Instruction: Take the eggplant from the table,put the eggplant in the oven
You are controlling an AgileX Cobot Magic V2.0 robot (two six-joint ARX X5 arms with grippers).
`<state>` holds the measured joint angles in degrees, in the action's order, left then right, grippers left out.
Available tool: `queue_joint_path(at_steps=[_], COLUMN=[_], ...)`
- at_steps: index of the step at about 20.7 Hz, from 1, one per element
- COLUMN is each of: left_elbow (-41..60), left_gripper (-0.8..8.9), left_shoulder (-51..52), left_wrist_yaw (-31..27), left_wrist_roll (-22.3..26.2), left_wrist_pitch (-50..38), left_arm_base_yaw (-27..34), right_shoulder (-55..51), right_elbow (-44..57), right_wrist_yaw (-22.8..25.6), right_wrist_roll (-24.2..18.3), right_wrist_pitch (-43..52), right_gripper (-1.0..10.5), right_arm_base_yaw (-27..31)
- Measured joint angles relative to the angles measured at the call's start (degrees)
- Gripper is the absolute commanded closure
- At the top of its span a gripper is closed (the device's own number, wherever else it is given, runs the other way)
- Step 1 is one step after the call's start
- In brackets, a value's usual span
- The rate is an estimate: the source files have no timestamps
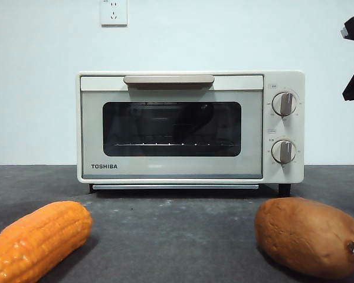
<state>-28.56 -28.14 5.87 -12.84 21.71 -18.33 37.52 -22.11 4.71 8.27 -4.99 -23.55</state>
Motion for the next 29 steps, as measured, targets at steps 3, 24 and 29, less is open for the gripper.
queue_joint_path(at_steps=[3, 24, 29], left_elbow=[0.02, 26.80, 26.80], left_gripper=[8.08, 8.08, 8.08], left_shoulder=[5.42, 27.85, 27.85], left_wrist_yaw=[-0.17, -0.22, -0.17], left_wrist_roll=[2.36, 15.30, 15.30], left_wrist_pitch=[0.39, -18.08, -18.08], left_arm_base_yaw=[0.63, 16.72, 16.70], right_shoulder=[0.00, -0.02, -0.02], right_elbow=[0.00, 0.00, 0.00], right_wrist_yaw=[0.00, 0.00, 0.00], right_wrist_roll=[0.00, 0.02, 0.02], right_wrist_pitch=[0.11, 1.44, 1.81], right_gripper=[9.4, 9.4, 9.4], right_arm_base_yaw=[0.00, 0.00, 0.00])
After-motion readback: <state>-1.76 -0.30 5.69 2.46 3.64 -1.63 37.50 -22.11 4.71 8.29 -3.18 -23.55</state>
